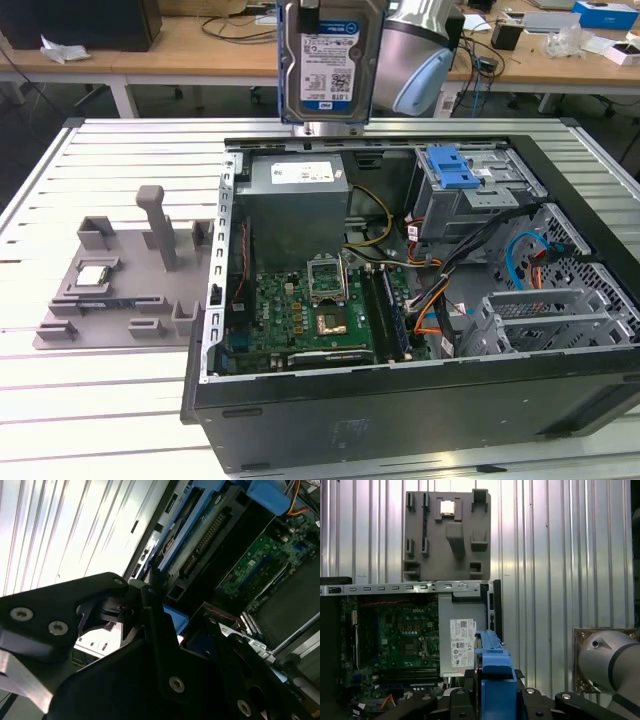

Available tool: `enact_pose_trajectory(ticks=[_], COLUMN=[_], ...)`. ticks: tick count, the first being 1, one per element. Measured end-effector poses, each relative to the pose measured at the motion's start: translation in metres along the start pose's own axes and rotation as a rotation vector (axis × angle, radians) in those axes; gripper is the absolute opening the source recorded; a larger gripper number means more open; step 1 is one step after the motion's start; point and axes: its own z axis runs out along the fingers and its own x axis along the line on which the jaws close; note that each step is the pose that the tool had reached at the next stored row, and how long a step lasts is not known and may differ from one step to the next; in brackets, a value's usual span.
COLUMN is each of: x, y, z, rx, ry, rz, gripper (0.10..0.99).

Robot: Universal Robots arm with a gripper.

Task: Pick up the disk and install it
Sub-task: 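Pick up the disk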

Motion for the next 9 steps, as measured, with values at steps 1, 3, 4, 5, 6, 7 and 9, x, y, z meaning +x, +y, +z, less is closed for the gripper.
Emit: enact_pose_trajectory(ticks=[1,3,4,5,6,7,9], x=[0.0007,0.0067,0.013,0.02,0.0243,0.0302,0.0474], y=[-0.0012,-0.0023,-0.0027,-0.0028,-0.0029,-0.003,-0.0032], z=[0.0002,0.0007,0.0009,0.0011,0.0013,0.0014,0.0018], rx=[0.0,-0.001,-0.001,-0.001,-0.001,-0.001,-0.001], ry=[0.0001,0.0002,0.0002,0.0002,0.0002,0.0002,0.0001], rz=[0.0,0.0,0.0,0.0,0.0,0.0,0.0], gripper=[0.369,0.369,0.369,0.369,0.369,0.369,0.369])
